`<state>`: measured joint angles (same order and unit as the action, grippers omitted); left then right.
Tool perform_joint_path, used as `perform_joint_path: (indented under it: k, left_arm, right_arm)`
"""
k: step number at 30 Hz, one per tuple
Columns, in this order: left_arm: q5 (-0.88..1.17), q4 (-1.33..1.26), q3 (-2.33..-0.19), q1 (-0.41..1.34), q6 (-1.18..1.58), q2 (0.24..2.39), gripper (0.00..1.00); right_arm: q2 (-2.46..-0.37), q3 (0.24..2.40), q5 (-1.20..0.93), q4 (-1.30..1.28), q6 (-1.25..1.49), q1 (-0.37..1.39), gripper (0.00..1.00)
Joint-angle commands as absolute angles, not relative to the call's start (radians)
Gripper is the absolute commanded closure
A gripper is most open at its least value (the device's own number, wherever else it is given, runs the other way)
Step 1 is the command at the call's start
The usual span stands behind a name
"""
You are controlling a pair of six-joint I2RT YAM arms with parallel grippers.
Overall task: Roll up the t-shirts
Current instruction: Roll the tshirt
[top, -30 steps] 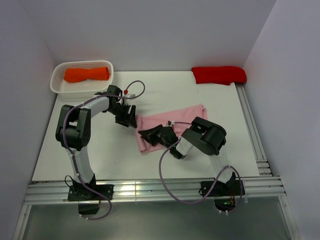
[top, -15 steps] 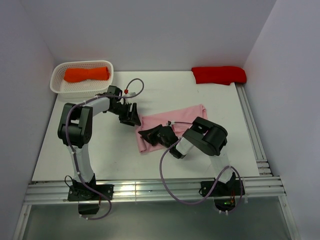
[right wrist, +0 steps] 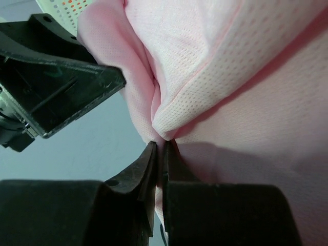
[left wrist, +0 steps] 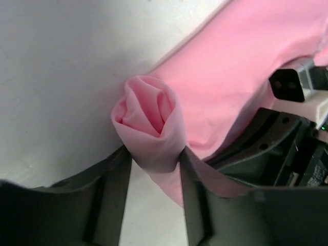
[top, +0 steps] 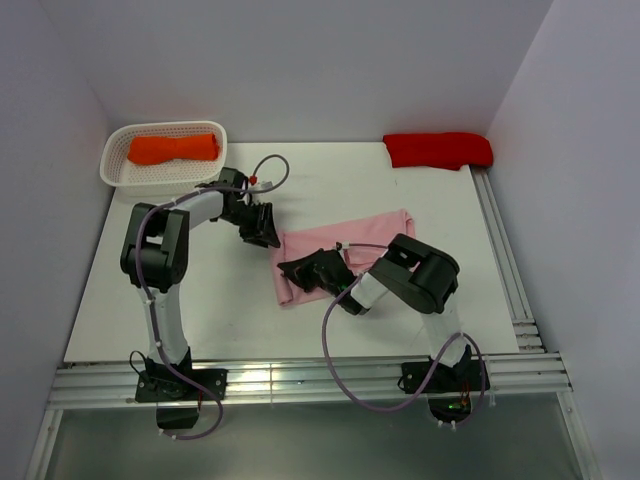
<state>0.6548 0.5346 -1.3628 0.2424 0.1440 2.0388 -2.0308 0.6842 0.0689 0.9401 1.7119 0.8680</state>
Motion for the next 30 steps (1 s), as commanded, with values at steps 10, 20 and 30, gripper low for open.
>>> perform_joint_path:
  k: [10, 20, 30]
  left_arm:
    - [0.335, 0.641, -1.494, 0.357, 0.104, 2.085, 0.85]
    - [0.258, 0.701, -1.549, 0.411, 0.072, 2.125, 0.86]
    - [0.241, 0.752, -1.601, 0.425, 0.060, 2.158, 0.85]
  right_arm:
    - [-1.855, 0.716, 0.196, 0.407, 1.574, 0.891, 0.57]
    - [-1.703, 0.843, 0.386, 0.008, 1.401, 0.968, 0.53]
    - [-1.769, 1.164, 0.569, -0.278, 1.086, 1.035, 0.63]
